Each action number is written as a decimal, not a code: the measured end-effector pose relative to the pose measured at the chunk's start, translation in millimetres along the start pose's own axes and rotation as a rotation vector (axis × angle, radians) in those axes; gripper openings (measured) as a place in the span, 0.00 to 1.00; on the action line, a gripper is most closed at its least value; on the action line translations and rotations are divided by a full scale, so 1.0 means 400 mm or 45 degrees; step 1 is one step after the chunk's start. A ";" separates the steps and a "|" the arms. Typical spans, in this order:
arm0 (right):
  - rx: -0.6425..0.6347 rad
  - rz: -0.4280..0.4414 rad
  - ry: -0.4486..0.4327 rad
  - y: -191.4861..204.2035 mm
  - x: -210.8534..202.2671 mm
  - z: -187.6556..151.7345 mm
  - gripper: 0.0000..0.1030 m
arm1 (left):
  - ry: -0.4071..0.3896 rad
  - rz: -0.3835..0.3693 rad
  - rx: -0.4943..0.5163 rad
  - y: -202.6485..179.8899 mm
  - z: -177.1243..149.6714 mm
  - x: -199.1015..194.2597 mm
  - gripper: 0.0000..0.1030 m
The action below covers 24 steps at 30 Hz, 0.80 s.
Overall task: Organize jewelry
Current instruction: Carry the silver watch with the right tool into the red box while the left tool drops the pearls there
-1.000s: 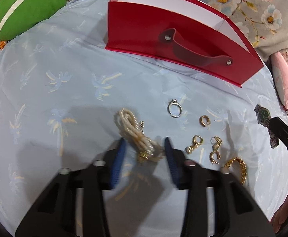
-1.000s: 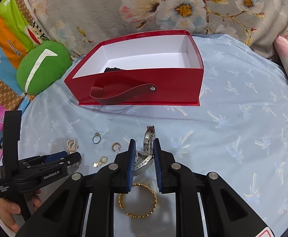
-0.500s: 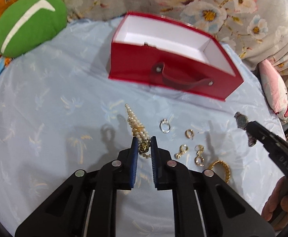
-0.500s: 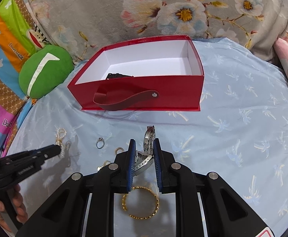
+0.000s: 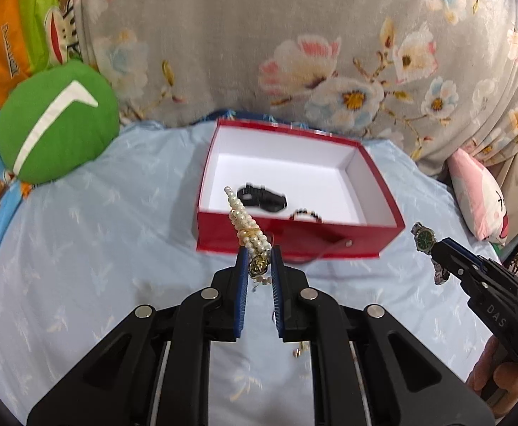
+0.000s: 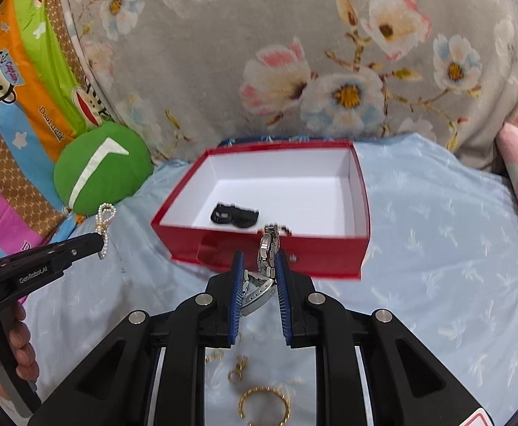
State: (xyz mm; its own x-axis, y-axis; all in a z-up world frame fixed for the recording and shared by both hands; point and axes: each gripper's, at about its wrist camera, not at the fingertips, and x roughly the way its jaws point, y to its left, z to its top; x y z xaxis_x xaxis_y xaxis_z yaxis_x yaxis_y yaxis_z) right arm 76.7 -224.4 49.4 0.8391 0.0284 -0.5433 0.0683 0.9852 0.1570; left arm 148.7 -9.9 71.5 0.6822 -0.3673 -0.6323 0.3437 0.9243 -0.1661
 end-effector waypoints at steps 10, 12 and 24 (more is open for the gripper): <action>-0.042 -0.005 -0.138 0.005 0.005 0.134 0.16 | -0.134 0.023 0.055 -0.030 0.146 0.021 0.11; -0.039 -0.009 -0.153 -0.001 0.017 0.160 0.16 | -0.151 0.028 0.062 -0.034 0.165 0.031 0.11; -0.018 -0.017 -0.146 -0.037 0.150 0.261 0.16 | -0.164 0.080 0.086 -0.053 0.284 0.178 0.12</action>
State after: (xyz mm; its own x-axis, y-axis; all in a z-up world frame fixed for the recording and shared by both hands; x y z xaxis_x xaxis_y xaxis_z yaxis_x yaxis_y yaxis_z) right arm 182.6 -254.8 100.6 0.8943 -0.0036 -0.4475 0.0732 0.9877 0.1382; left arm 263.2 -67.3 115.9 0.7792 -0.3231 -0.5371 0.3373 0.9384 -0.0751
